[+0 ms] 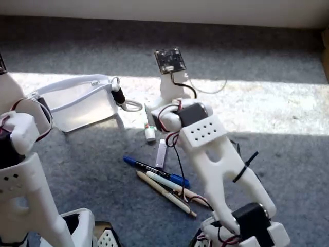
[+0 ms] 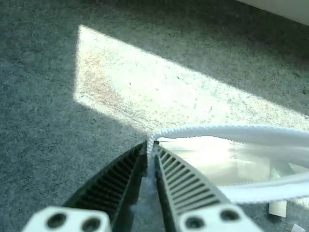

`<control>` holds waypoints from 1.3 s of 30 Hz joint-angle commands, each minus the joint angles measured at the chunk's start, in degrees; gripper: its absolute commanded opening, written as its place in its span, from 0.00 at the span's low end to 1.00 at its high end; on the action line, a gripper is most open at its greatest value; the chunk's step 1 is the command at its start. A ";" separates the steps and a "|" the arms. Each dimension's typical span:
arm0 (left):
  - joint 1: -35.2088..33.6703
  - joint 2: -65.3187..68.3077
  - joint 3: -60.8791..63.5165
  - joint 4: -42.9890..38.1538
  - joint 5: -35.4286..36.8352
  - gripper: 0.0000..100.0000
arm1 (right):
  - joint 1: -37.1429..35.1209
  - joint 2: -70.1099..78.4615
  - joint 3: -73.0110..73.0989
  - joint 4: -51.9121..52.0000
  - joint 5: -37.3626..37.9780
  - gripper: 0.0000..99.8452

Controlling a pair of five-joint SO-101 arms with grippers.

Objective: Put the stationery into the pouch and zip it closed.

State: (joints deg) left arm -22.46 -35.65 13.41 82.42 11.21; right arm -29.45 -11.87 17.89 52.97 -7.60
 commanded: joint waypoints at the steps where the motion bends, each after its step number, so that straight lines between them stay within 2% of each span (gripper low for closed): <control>1: -0.66 1.36 2.33 -0.26 0.53 0.01 | -0.48 4.35 -7.25 0.22 -0.44 0.25; 27: -0.66 1.36 2.42 -0.26 0.62 0.01 | -2.77 34.77 -25.89 -2.51 -0.44 0.25; 34: -0.66 1.36 2.42 -0.26 0.62 0.01 | -2.77 38.90 -28.26 -2.24 -0.18 0.25; 36: -0.66 1.36 2.42 -0.26 0.62 0.01 | -2.77 38.90 -28.26 -2.15 -0.09 0.23; 39: -0.66 1.36 2.42 -0.26 0.62 0.01 | -2.51 38.90 -28.26 -2.15 0.00 0.15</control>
State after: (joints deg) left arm -22.46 -35.65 13.41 82.42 11.21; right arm -31.65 28.48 -7.16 51.56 -7.60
